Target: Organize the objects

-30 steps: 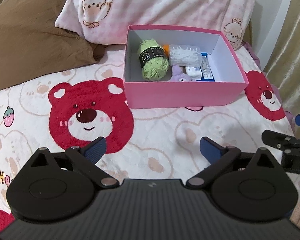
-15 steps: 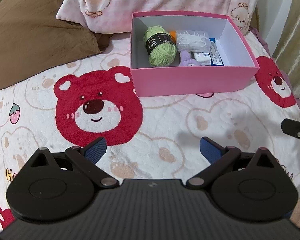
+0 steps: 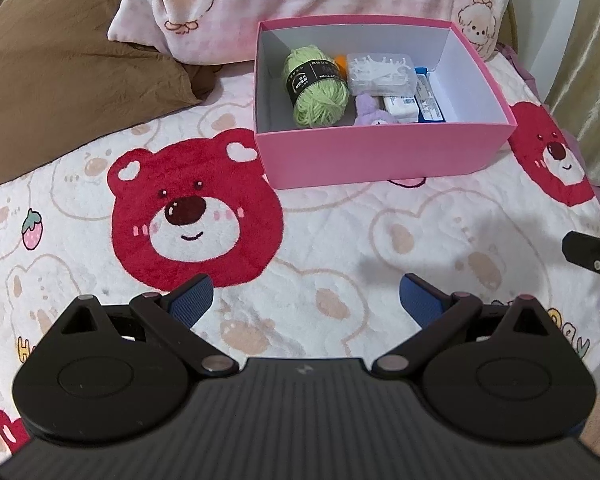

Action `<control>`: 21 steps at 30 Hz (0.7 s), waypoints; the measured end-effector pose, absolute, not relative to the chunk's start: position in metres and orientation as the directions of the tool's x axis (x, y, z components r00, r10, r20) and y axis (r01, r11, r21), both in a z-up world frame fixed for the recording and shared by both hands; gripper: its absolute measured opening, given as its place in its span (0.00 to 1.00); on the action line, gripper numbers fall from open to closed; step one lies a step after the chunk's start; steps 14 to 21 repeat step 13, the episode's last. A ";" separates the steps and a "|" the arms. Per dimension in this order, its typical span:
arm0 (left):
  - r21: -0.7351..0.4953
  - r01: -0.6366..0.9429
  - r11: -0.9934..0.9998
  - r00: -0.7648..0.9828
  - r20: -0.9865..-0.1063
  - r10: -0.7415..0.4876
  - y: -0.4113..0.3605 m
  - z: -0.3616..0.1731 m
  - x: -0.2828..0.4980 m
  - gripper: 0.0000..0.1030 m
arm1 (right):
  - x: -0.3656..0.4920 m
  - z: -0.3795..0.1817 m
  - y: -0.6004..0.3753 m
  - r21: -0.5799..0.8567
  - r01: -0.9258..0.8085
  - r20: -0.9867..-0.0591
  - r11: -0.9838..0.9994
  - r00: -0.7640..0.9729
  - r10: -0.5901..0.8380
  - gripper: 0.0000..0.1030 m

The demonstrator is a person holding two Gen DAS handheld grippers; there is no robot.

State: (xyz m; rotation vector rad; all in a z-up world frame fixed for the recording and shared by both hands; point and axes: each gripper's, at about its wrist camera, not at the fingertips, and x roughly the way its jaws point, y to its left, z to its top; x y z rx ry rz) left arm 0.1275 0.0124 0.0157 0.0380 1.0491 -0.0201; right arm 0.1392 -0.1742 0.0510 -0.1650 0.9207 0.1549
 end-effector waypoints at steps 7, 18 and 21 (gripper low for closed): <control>0.024 0.030 0.999 0.498 -0.867 0.006 0.014 0.016 0.129 0.98 | 0.139 0.052 -0.175 -0.076 -0.203 -0.800 0.976 0.597 0.062 0.92; 0.020 0.031 0.999 0.498 -0.867 0.002 0.015 0.017 0.129 0.98 | 0.138 0.052 -0.177 -0.081 -0.202 -0.801 0.976 0.596 0.057 0.91; 0.020 0.031 0.999 0.498 -0.867 0.002 0.015 0.017 0.129 0.98 | 0.138 0.052 -0.177 -0.081 -0.202 -0.801 0.976 0.596 0.057 0.91</control>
